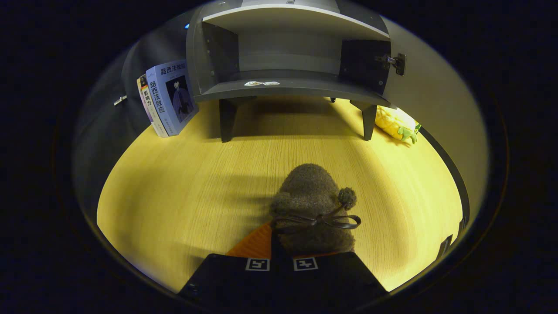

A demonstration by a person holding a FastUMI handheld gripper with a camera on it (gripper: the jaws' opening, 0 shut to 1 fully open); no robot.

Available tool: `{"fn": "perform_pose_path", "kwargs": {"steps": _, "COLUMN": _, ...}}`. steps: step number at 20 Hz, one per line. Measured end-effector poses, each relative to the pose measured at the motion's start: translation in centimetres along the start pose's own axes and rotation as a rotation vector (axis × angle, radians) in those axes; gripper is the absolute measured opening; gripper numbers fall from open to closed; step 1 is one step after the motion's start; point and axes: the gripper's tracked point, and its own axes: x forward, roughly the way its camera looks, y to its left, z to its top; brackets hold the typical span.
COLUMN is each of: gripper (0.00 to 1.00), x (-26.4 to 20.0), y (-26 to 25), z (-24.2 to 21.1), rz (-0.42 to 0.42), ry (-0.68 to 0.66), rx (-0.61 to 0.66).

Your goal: Open the shoe cabinet door, grab the shoes and put them into the shoe cabinet, then close the shoe cabinet door.

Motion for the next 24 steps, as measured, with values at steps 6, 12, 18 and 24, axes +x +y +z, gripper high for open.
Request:
{"fn": "perform_pose_path", "kwargs": {"steps": 6, "gripper": 0.05, "x": -5.8, "y": -1.2, "z": 3.0, "rz": 0.059, "ry": -0.056, "rx": -0.021}}
{"fn": "perform_pose_path", "kwargs": {"steps": 12, "gripper": 0.05, "x": -13.1, "y": -4.4, "z": 6.7, "rz": 0.112, "ry": -0.081, "rx": -0.007}}
{"fn": "perform_pose_path", "kwargs": {"steps": 18, "gripper": 0.05, "x": -19.5, "y": -5.9, "z": 10.5, "rz": 0.177, "ry": -0.151, "rx": -0.082}}
{"fn": "perform_pose_path", "kwargs": {"steps": 24, "gripper": 0.05, "x": -23.8, "y": -6.6, "z": 15.1, "rz": 0.211, "ry": -0.225, "rx": -0.106}}
